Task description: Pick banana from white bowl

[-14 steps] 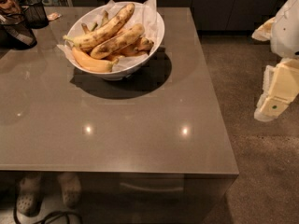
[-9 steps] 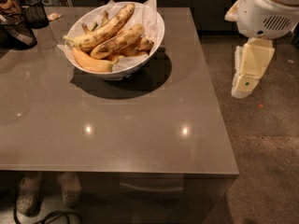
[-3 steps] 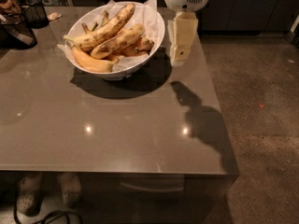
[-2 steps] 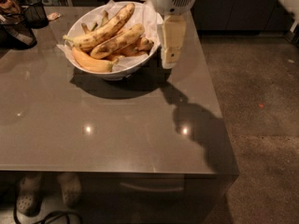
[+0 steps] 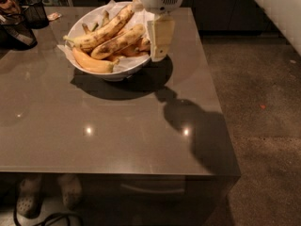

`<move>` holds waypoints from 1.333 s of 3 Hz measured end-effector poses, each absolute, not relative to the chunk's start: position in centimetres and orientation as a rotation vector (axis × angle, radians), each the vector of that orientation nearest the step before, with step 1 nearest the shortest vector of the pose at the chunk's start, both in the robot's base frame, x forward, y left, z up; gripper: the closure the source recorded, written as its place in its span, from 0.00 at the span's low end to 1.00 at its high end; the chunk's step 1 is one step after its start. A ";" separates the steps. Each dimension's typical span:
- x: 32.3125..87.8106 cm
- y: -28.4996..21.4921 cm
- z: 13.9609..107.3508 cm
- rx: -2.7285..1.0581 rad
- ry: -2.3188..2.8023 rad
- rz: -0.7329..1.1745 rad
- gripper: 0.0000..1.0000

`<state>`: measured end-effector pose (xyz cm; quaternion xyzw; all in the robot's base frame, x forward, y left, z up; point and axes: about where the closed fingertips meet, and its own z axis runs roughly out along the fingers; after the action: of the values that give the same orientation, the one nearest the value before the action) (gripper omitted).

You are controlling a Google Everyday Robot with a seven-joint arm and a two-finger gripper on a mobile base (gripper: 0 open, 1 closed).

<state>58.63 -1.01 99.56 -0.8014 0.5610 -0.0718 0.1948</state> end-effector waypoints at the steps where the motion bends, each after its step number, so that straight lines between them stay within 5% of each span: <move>1: 59.9 -0.5 99.7 -2.250 1.584 -0.195 0.41; 4: 62.0 3.7 99.9 -2.347 1.489 -0.247 0.44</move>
Offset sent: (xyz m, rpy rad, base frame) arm 0.0293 0.0186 -0.0028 -0.0501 0.0486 0.0139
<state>62.03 3.68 99.94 -0.8281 0.5254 -0.0872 0.1749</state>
